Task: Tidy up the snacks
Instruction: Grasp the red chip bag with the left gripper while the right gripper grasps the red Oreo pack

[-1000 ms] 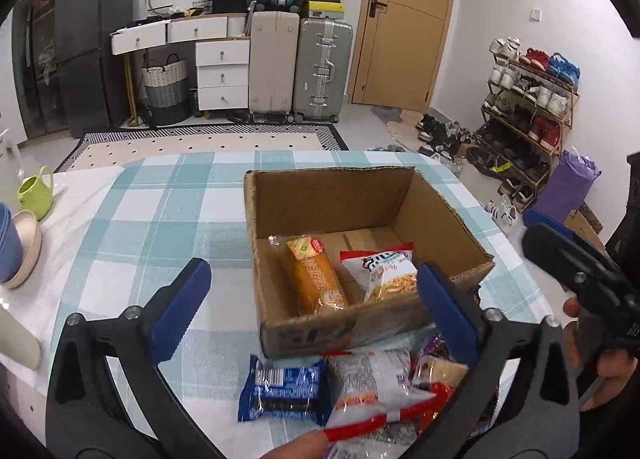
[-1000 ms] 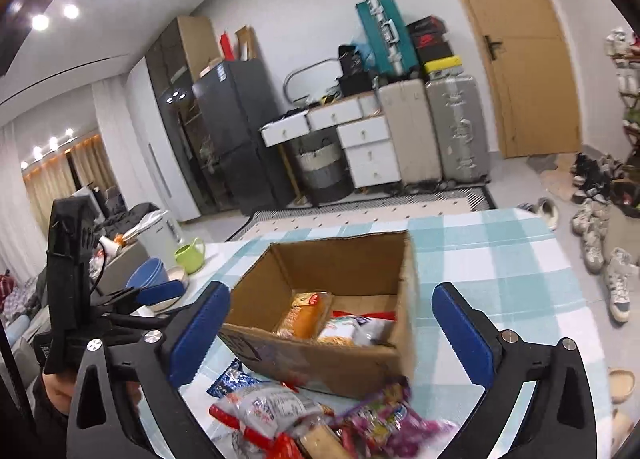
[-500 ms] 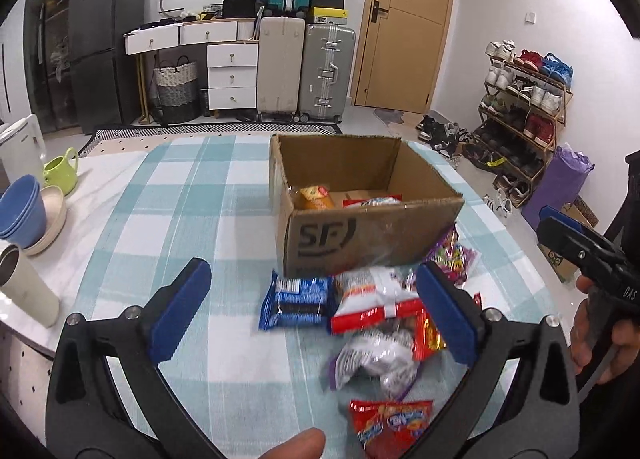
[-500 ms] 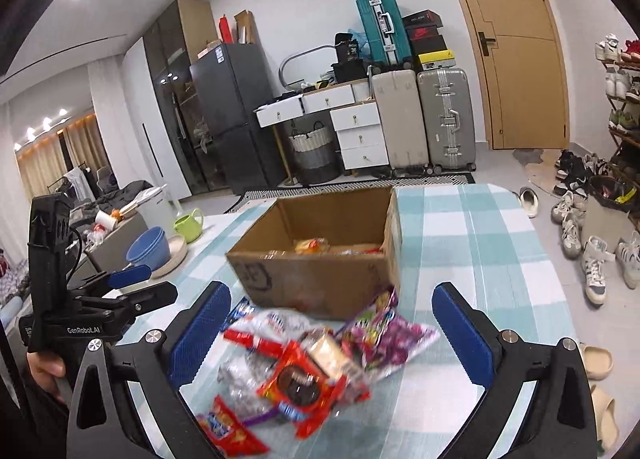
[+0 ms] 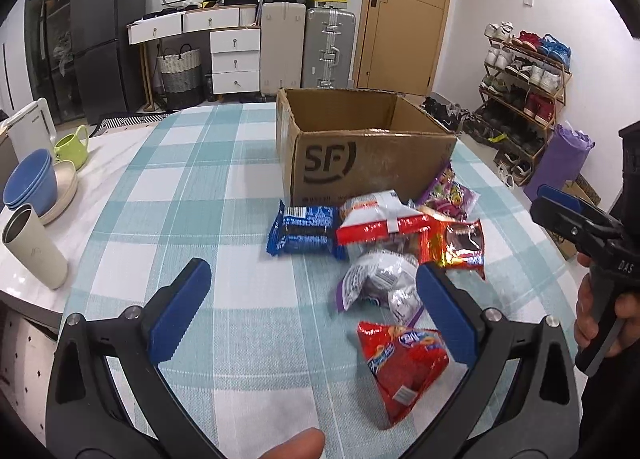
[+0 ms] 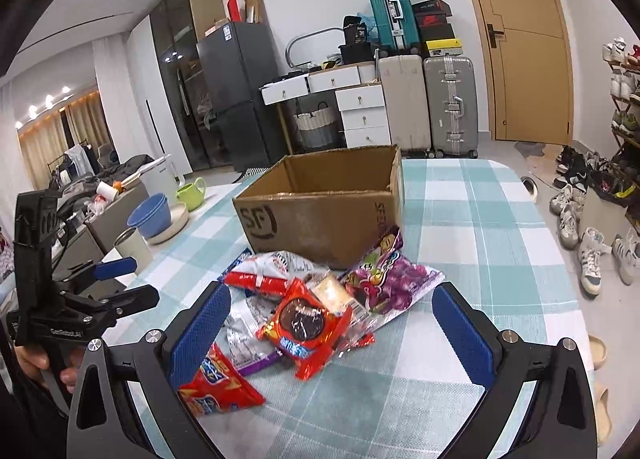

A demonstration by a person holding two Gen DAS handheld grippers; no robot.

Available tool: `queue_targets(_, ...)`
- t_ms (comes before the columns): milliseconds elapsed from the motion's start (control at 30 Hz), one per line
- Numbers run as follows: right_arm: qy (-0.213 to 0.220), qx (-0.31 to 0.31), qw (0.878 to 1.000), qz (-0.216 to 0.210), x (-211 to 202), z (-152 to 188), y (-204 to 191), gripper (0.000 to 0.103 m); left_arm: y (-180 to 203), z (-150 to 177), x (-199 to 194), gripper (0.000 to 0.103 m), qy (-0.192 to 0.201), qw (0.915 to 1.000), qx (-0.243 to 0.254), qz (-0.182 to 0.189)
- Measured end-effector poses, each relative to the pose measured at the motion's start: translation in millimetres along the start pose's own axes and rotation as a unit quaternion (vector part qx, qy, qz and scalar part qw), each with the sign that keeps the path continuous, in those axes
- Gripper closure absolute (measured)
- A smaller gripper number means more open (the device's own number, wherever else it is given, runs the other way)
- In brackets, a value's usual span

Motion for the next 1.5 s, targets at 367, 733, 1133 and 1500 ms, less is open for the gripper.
queue_targets(367, -0.035, -0.015, 0.999, -0.005, 17.7, 14.0, -5.9, 0.001, 17.3, 17.1, -7.6, 0.001, -0.009, 0.9992, 0.017, 0.035)
queue_targets(733, -0.068, -0.033, 0.997, 0.001, 33.8, 29.2, -6.0, 0.000, 50.5, 38.6, -1.5, 0.001, -0.040, 0.9942, 0.061, 0.079)
queue_targets(1133, -0.088, -0.047, 0.995, 0.018, 50.1, 39.4, 2.0, 0.000, 68.8, 65.0, 31.9, 0.001, -0.081, 0.9891, 0.101, 0.070)
queue_targets(1500, -0.132, -0.115, 0.984, 0.023, 84.1, 40.2, -15.7, 0.001, 58.4, 71.5, 49.7, 0.012, -0.110, 0.9849, 0.090, 0.099)
Point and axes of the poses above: each gripper's, at about its wrist camera, not at the fingertips, and x roughly the way its jaws point, y to its right, z to its underside, the point moved 5 cm from there along x, roughly the way its jaws point, and after that the axes turned 9 degrees about -z, right-handed, at the moved point
